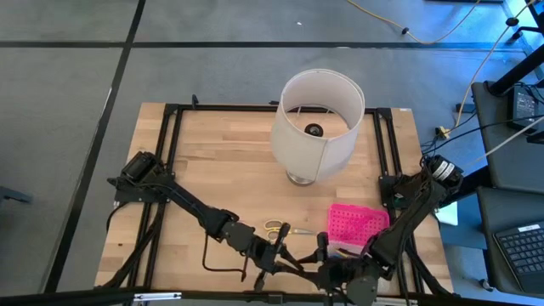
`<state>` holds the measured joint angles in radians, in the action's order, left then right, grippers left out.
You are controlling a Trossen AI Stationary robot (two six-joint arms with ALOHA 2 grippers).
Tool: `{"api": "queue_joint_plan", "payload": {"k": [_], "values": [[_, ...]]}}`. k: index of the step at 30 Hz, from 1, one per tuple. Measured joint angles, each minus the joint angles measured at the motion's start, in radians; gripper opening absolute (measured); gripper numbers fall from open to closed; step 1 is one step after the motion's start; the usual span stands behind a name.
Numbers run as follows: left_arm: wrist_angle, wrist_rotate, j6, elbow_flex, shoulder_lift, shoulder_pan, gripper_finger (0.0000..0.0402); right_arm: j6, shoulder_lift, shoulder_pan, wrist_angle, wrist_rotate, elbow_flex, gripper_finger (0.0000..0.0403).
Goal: Pick & place school supplies into a supply box
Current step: Put the black pen into the supply box
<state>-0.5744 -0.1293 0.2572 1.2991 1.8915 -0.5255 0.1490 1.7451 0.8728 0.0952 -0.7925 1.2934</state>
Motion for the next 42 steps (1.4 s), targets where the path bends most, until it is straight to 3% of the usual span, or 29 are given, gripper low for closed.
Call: {"api": "queue_joint_plan", "payload": {"k": [6,15,20,27,31,34,37,42], "values": [[-0.001,-0.004,0.0,0.0,0.0,0.0,0.0033,0.0,0.0,-0.015,-0.024,0.053,0.0,0.013],[0.002,-0.006,0.0,0.0,0.0,-0.001,0.0033,-0.001,0.0,-0.014,-0.022,0.057,0.0,0.0041],[0.021,-0.009,0.0,0.001,0.0,-0.001,0.0036,0.0,0.0,-0.014,-0.007,0.059,0.0,0.0039],[0.097,-0.017,-0.022,0.002,-0.002,0.0,0.0089,0.007,0.0,-0.012,0.011,0.065,0.0,0.0039],[0.184,-0.098,-0.077,0.002,-0.002,-0.001,0.0126,0.098,-0.003,-0.009,0.1,0.073,0.0,0.0039],[0.318,-0.22,-0.166,0.002,-0.002,0.0,0.0144,0.269,-0.01,-0.01,0.241,0.156,0.0,0.0039],[0.444,-0.322,-0.274,0.001,-0.002,0.005,0.0154,0.471,-0.014,-0.009,0.396,0.309,0.0,0.0039],[0.587,-0.343,-0.473,0.001,-0.002,0.052,0.0156,0.774,-0.014,-0.009,0.629,0.558,0.0,0.0039]]}}
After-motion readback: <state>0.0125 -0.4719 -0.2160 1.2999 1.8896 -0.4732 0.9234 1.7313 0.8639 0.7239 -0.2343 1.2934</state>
